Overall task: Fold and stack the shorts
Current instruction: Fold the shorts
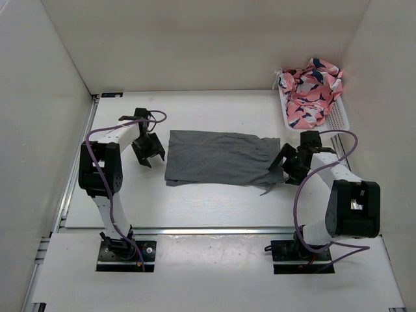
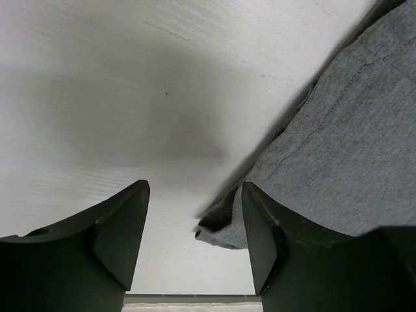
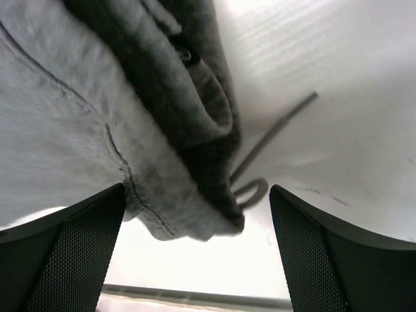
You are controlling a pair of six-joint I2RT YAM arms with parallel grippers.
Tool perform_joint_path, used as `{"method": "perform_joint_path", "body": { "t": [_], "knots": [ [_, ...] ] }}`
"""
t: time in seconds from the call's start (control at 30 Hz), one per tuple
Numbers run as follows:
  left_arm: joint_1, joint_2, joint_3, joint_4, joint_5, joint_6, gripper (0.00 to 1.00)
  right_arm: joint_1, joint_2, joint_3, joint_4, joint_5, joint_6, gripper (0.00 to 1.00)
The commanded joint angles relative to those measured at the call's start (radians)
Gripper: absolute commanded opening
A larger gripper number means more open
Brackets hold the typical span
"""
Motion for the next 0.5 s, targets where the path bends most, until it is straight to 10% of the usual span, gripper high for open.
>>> {"method": "perform_joint_path", "body": {
  "t": [0.0, 0.3, 0.47],
  "knots": [
    [-0.002, -0.038, 0.038, 0.002, 0.006, 0.013, 0.7, -0.053, 0.002, -0.054, 0.159, -0.185, 0.056, 0.94],
    [-0.002, -0.017, 0.056, 0.002, -0.012, 0.013, 0.71, -0.052, 0.134, -0.108, 0.337, -0.158, 0.098, 0.75],
    [-0.002, 0.006, 0.056, 0.002, -0.012, 0.003, 0.71, 0.017, 0.165, -0.042, 0.327, -0.048, 0.107, 0.32]
  ]
}}
